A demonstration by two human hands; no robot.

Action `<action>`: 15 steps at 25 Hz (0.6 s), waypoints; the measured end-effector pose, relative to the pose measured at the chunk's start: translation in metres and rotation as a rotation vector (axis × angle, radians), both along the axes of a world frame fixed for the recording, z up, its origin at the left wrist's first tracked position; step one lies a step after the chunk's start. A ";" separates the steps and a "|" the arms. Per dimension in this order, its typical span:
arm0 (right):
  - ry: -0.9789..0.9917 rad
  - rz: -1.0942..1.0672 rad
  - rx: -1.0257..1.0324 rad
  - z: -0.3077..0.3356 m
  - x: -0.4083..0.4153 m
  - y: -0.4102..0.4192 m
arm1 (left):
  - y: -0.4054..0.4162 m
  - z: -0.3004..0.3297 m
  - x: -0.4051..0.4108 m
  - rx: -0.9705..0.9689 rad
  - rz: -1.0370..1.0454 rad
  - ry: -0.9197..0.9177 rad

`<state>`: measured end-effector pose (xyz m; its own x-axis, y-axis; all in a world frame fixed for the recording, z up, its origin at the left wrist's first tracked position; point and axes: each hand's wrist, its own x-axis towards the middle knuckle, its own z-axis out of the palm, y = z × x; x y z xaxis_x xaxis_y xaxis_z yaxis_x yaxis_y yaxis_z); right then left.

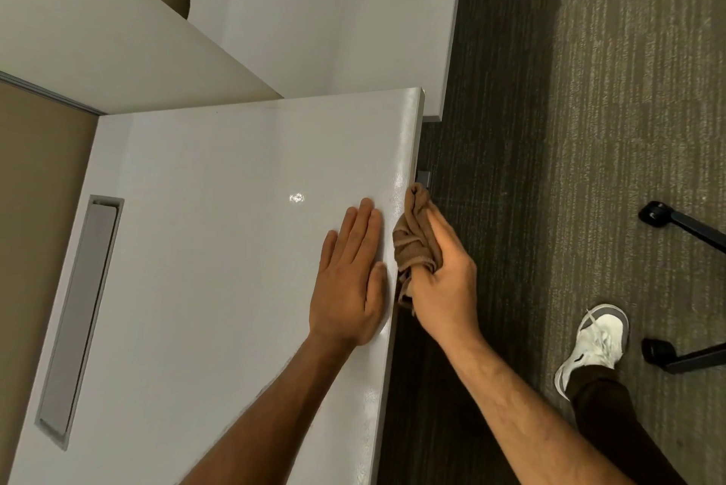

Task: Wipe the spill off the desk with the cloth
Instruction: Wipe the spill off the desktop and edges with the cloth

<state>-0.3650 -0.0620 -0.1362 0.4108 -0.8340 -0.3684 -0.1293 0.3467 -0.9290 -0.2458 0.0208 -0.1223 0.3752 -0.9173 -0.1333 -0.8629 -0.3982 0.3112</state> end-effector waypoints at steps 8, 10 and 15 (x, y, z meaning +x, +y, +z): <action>-0.012 0.047 -0.031 -0.005 0.003 -0.056 | 0.001 0.003 -0.002 -0.001 0.001 -0.001; -0.074 -0.094 0.014 -0.003 0.000 -0.069 | 0.000 0.003 -0.002 -0.009 -0.002 0.004; -0.133 -0.208 0.017 0.006 0.028 -0.123 | 0.001 0.001 0.000 -0.015 -0.008 0.007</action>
